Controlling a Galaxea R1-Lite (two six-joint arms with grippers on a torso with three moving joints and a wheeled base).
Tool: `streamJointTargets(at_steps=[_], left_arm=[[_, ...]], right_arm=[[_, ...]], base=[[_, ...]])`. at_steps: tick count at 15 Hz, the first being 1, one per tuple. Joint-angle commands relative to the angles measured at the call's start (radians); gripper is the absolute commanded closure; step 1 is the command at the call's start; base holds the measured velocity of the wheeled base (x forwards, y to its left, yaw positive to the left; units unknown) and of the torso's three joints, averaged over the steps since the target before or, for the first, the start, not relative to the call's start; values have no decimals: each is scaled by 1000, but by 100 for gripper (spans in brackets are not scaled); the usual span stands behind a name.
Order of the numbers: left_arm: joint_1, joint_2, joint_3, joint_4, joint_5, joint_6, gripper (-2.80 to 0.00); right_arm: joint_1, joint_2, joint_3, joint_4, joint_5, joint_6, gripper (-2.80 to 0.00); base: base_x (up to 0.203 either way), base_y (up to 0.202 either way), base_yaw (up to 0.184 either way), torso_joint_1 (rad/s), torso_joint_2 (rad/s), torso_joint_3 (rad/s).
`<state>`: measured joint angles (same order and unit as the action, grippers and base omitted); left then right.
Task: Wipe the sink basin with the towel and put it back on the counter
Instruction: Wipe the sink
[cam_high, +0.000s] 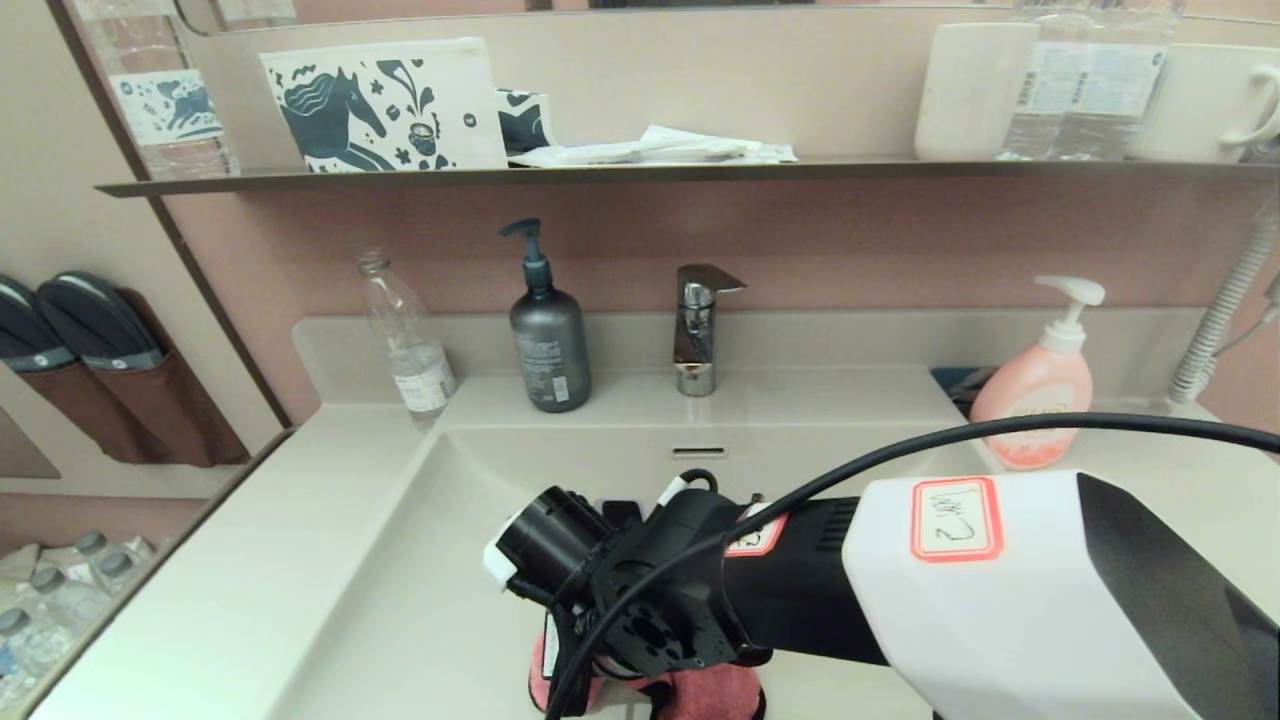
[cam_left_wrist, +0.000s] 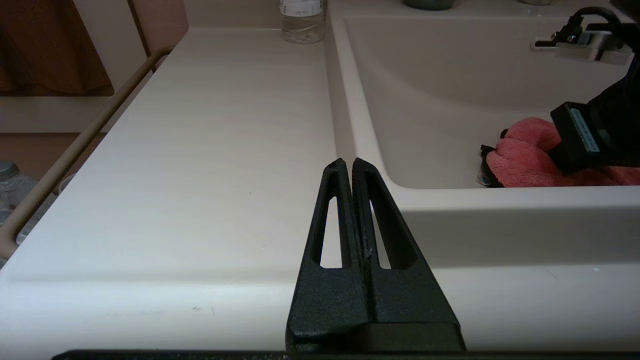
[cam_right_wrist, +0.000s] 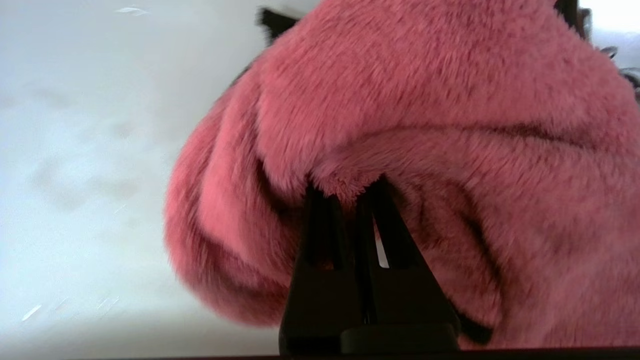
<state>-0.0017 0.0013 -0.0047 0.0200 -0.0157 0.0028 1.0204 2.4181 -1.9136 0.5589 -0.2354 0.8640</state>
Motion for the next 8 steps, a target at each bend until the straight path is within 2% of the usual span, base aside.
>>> streamJointTargets(at_steps=[1, 5, 8], left_arm=[[0, 0, 0, 0, 0, 0, 0], [0, 0, 0, 0, 0, 0, 0], [0, 0, 0, 0, 0, 0, 0]], right_arm=[[-19, 44, 7, 10, -28, 3, 0], [-47, 16, 62, 87, -102, 4, 0], [-69, -52, 174, 94, -119, 2, 0]], base=[[0, 0, 0, 0, 0, 0], [0, 0, 0, 0, 0, 0], [0, 0, 0, 0, 0, 0]])
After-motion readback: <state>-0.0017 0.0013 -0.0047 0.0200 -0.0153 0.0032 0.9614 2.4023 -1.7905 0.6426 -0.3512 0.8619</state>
